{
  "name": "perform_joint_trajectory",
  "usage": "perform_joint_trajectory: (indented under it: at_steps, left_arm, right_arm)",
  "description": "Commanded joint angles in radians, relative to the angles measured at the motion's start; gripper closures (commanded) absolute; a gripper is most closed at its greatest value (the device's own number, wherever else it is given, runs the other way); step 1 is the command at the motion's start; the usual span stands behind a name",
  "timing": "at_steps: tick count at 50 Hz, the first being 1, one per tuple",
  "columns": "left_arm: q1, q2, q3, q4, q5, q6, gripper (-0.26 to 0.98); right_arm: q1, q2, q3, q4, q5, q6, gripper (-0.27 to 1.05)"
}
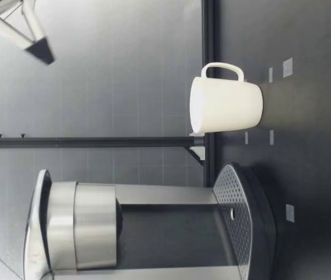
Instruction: Place the coffee capsule inside the capsule container, then place the cup onto the center of the cup tray.
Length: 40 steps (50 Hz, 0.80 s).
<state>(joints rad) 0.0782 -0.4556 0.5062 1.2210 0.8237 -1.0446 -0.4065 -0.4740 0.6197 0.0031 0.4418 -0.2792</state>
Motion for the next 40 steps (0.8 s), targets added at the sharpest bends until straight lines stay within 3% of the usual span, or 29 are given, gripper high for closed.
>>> perform_joint_trajectory:
  at_steps: [1,12,18,28,40]
  left_arm:
    - [-0.023,-0.032,-0.066,-0.092,0.066,0.054,0.61]
    - [-0.041,-0.043,-0.149,-0.356,0.236,0.238,0.61]
    - [-0.043,-0.044,-0.184,-0.442,0.278,0.318,0.61]
    - [-0.041,-0.063,-0.213,-0.476,0.299,0.37,0.61]
    - [-0.041,-0.1,-0.184,-0.476,0.296,0.368,0.61]
  right_arm:
    - [-0.031,0.005,-0.051,0.011,0.075,-0.034,0.12]
    - [-0.118,0.069,-0.109,0.121,0.232,-0.184,0.12]
    - [-0.178,0.12,-0.118,0.27,0.279,-0.331,0.12]
    - [-0.319,0.222,-0.117,0.56,0.321,-0.637,0.12]
    - [-0.377,0.35,-0.092,0.687,0.275,-0.896,0.12]
